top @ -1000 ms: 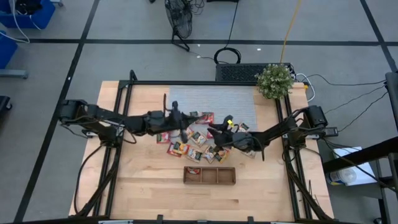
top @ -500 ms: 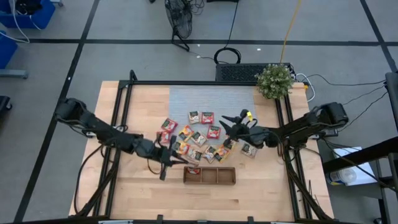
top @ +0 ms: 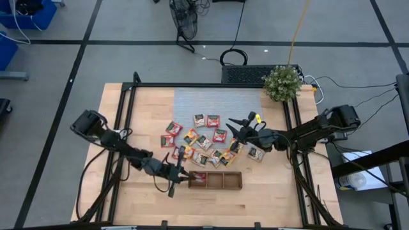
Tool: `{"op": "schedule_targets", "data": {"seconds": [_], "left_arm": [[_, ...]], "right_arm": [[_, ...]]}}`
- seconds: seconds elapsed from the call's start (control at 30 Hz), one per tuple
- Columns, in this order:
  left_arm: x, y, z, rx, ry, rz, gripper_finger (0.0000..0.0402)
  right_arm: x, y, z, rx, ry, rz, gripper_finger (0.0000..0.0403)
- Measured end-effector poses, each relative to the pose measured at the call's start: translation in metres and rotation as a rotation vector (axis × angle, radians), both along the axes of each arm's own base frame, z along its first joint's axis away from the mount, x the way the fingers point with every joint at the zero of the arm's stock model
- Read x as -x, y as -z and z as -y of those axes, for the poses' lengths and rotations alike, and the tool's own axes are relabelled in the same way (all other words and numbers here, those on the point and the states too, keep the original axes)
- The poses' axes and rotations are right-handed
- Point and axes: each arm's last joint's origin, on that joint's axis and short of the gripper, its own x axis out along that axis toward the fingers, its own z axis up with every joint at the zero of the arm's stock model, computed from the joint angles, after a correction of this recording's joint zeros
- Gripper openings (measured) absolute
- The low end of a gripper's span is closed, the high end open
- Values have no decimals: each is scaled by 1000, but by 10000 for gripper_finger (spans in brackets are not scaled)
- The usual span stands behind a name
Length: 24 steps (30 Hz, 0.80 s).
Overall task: Pick & Place Tea
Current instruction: Put the red tea bag into the left section of the wooden organizer
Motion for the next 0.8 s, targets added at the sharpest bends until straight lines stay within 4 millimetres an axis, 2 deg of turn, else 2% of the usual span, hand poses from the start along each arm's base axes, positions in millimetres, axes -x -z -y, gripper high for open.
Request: {"op": "schedule_targets", "data": {"seconds": [0.17,0.53,0.8], "left_arm": [[4,5,5,-13,-46,-43,0],[0,19,-5,-55,-99,-132,2],[0,17,-4,-12,-94,-120,33]], "right_arm": [[0,0,0,1,0,0,102],[0,0,0,2,-1,-4,102],[0,1,0,3,-1,-8,102]]}}
